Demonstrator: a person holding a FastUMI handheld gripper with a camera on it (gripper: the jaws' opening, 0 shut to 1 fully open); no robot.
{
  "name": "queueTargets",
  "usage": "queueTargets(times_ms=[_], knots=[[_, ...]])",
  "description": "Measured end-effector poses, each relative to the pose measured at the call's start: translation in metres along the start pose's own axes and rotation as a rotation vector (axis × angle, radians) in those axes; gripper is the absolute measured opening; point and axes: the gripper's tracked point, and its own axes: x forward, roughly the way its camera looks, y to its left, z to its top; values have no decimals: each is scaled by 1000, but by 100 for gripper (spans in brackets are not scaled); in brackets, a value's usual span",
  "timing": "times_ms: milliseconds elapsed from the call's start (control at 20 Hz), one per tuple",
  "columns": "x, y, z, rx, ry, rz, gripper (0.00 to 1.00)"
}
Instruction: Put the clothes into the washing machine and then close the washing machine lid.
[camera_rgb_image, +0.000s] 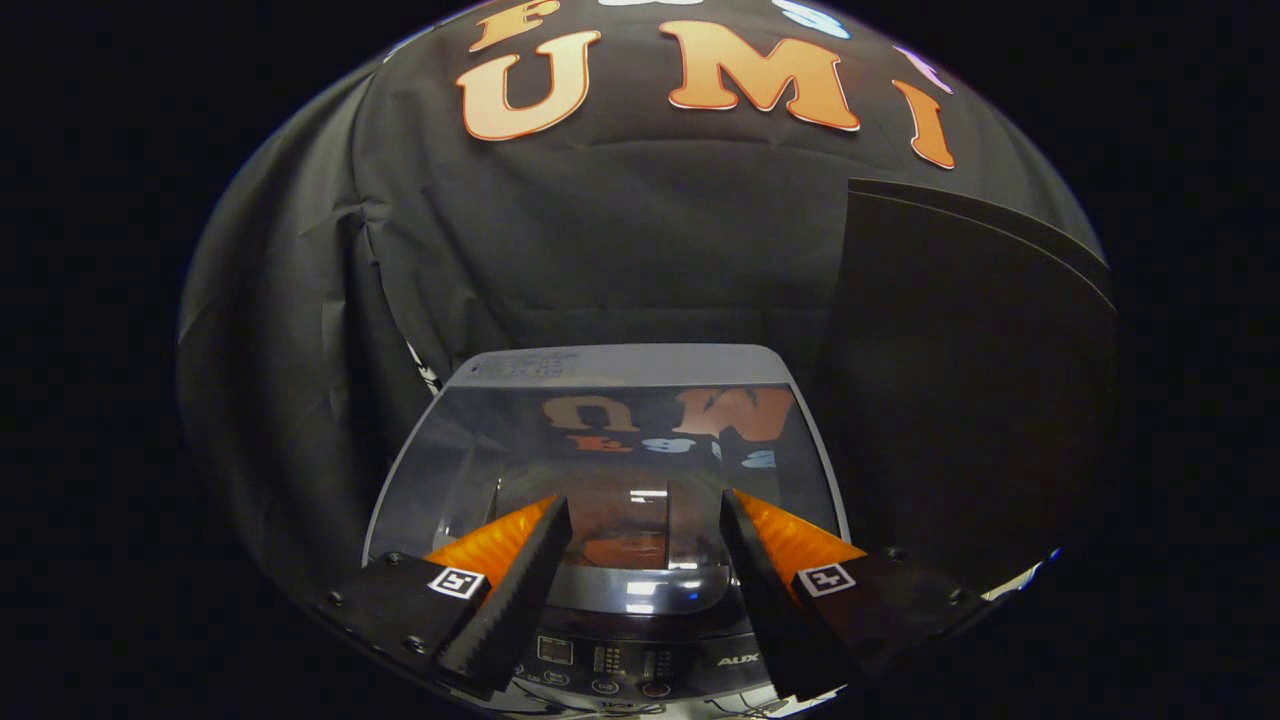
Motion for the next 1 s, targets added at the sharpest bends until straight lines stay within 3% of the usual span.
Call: queueTargets(times_ms=[400, 800, 1000], knots=[[-38, 17, 67, -6, -122, 52, 98], [-127, 26, 163, 32, -316, 88, 99], [-174, 15, 183, 22, -404, 94, 99]])
